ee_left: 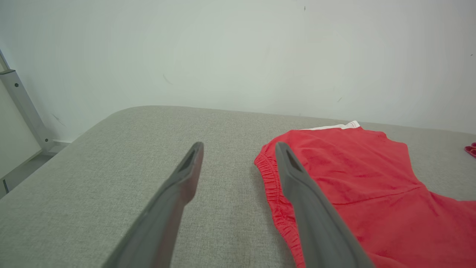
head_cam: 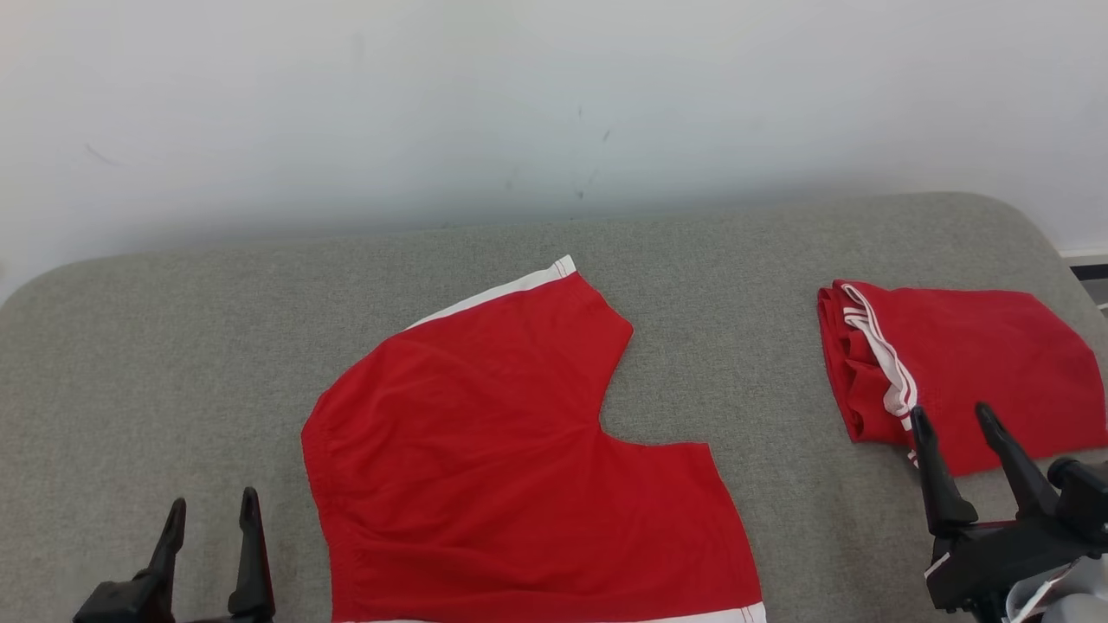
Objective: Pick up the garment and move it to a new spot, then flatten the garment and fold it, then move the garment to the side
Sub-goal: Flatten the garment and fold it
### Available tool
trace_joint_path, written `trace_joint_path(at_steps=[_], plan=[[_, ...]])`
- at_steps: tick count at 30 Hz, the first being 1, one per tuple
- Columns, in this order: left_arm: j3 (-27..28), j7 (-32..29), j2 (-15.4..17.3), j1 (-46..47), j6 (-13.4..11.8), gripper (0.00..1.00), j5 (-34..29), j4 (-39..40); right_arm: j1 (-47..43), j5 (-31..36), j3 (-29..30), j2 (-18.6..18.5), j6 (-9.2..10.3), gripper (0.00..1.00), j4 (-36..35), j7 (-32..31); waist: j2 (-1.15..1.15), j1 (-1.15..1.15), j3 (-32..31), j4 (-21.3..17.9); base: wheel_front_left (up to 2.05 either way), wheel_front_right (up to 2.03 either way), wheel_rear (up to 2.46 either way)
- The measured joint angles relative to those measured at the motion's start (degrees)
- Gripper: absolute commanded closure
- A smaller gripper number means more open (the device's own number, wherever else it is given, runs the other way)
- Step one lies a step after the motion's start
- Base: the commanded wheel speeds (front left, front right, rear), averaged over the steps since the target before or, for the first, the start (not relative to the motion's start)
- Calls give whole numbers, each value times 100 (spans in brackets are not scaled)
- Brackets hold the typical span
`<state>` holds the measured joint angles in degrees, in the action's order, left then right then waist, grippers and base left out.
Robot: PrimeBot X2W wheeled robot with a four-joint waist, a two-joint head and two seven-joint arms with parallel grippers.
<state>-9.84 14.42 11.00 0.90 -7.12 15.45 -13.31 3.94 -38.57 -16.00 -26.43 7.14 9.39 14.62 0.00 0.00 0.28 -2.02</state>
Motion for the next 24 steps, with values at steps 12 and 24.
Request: trace_joint_path(at_steps=[12, 24], plan=[[68, 0, -24, -81, 0, 0, -302, 136, -59, 246, 165, 131, -1, 0, -22, 0, 0, 0, 14, 41, 0, 0, 0], [89, 0, -38, -79, 0, 0, -393, 192, -122, 401, 314, 235, -60, 0, -9, 1, 0, 0, -10, 113, 0, 0, 0]])
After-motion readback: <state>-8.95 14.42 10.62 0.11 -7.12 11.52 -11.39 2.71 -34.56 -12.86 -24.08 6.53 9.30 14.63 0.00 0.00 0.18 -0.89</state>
